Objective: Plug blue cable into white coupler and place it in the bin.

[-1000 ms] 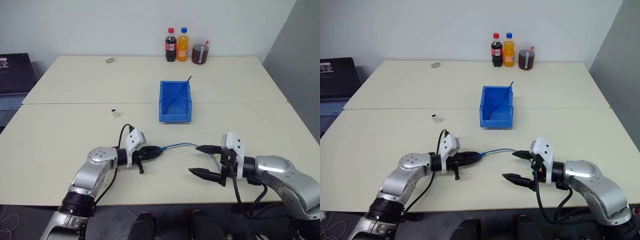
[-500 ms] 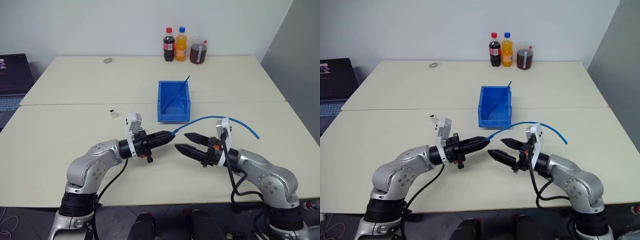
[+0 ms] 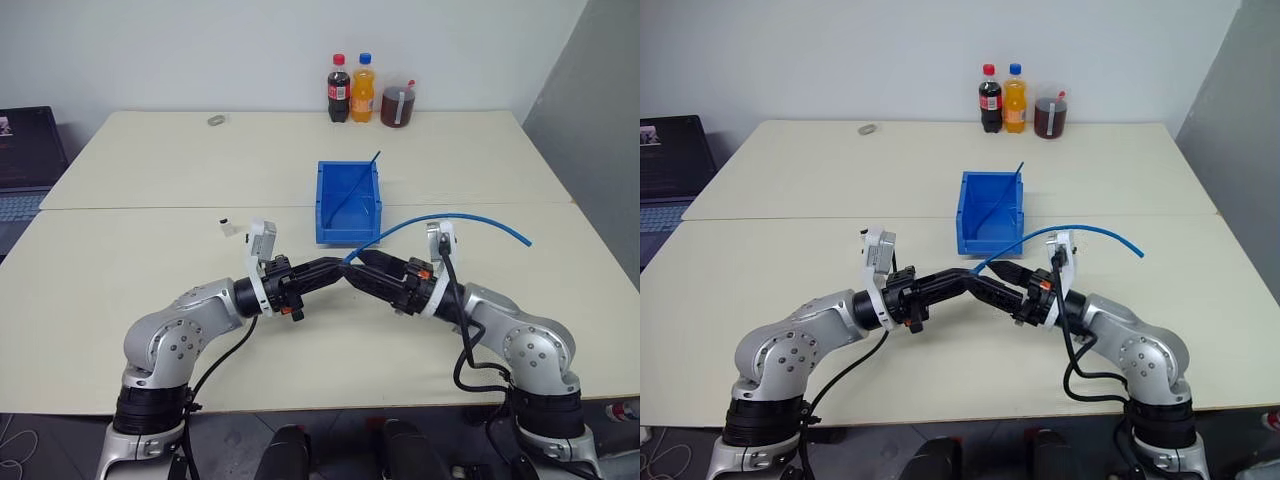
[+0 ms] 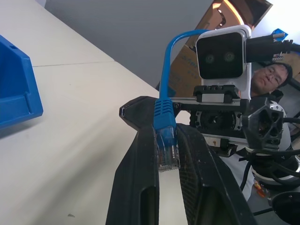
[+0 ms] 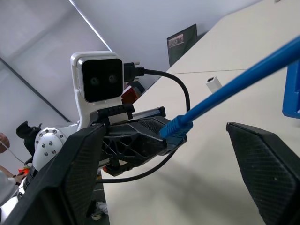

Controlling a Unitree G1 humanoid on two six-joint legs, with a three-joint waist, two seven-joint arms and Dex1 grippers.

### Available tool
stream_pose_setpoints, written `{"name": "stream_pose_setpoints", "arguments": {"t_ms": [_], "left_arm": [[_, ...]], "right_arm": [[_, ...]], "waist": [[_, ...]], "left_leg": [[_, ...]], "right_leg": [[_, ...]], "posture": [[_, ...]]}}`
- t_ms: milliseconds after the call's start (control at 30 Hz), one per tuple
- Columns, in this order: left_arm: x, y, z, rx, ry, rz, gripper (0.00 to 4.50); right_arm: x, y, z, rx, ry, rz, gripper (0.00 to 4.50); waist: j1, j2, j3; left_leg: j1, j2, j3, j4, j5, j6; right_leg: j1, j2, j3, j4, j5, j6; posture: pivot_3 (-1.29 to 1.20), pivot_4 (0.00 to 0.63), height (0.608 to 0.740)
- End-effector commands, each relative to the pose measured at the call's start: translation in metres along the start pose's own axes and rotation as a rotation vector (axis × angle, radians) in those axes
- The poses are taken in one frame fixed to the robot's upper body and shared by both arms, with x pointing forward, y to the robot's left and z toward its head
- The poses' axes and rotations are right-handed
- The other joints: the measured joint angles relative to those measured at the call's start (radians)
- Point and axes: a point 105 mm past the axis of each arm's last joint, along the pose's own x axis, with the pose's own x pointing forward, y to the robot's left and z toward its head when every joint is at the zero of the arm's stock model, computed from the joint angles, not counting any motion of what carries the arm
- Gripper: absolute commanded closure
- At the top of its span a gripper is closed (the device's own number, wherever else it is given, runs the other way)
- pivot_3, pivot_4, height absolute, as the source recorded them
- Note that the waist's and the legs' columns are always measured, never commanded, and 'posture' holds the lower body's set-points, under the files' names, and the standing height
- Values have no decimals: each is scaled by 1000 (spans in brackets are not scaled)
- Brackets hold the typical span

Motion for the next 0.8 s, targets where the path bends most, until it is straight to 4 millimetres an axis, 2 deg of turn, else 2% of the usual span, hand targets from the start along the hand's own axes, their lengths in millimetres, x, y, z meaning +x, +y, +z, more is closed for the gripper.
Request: {"name": "stream_pose_setpoints", "arguments": {"t_ms": [33, 267, 333, 467, 500, 800], "left_arm": [[1, -10, 7, 43, -9, -33, 4229], [0, -11, 6, 46, -2, -35, 4229], [0, -11, 6, 47, 0, -36, 4229], [0, -12, 5, 48, 3, -39, 4229], [0, -12, 5, 51, 4, -39, 4229], [0, -6, 4, 101, 15, -20, 4229]], "right_arm": [[6, 12, 8, -12, -19, 61, 1166], [8, 15, 4, -7, 7, 86, 2815], [8, 16, 3, -5, 16, 93, 3434], [8, 16, 2, 1, 25, 100, 4289], [8, 17, 1, 4, 29, 103, 4411], [4, 21, -3, 25, 78, 137, 4428]], "waist": [[0, 0, 0], [0, 0, 0], [0, 0, 0], [0, 0, 0], [0, 0, 0], [0, 0, 0]], "left_leg": [[0, 0, 0, 0, 0, 0], [0, 0, 0, 0, 0, 0], [0, 0, 0, 0, 0, 0], [0, 0, 0, 0, 0, 0], [0, 0, 0, 0, 0, 0], [-1, 0, 0, 0, 0, 0]], "right_leg": [[0, 0, 0, 0, 0, 0], [0, 0, 0, 0, 0, 0], [0, 0, 0, 0, 0, 0], [0, 0, 0, 0, 0, 0], [0, 0, 0, 0, 0, 0], [-1, 0, 0, -1, 0, 0]], "posture": [[0, 150, 740], [0, 150, 740], [0, 150, 740], [0, 150, 740], [0, 150, 740], [0, 150, 740]]}}
